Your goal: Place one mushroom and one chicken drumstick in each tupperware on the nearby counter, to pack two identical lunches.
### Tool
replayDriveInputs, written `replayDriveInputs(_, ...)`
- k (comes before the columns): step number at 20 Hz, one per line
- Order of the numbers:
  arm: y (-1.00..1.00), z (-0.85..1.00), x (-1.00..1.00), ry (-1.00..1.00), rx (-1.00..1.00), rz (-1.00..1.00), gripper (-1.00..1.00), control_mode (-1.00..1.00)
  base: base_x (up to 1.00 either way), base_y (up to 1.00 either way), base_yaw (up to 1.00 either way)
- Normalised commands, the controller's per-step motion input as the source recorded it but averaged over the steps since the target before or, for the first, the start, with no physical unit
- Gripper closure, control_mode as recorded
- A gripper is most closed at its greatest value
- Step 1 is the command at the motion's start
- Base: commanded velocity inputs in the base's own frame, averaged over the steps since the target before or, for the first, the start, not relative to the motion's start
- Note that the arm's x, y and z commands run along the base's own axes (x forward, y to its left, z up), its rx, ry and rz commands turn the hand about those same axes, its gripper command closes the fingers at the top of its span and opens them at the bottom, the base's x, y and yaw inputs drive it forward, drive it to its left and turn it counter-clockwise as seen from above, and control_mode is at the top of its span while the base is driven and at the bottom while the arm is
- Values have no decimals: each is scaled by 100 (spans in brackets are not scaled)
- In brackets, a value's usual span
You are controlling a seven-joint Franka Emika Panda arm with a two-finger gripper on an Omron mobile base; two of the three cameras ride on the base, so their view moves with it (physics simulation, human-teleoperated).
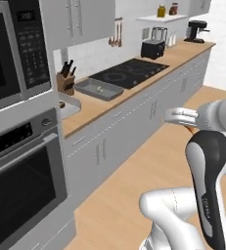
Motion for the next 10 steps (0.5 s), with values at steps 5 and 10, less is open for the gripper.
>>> replayDriveInputs(5, 0, 0, 0, 0, 0, 0, 100, 100, 100, -26, 40)
replayDriveInputs(10, 0, 0, 0, 0, 0, 0, 100, 100, 100, -40, 45)
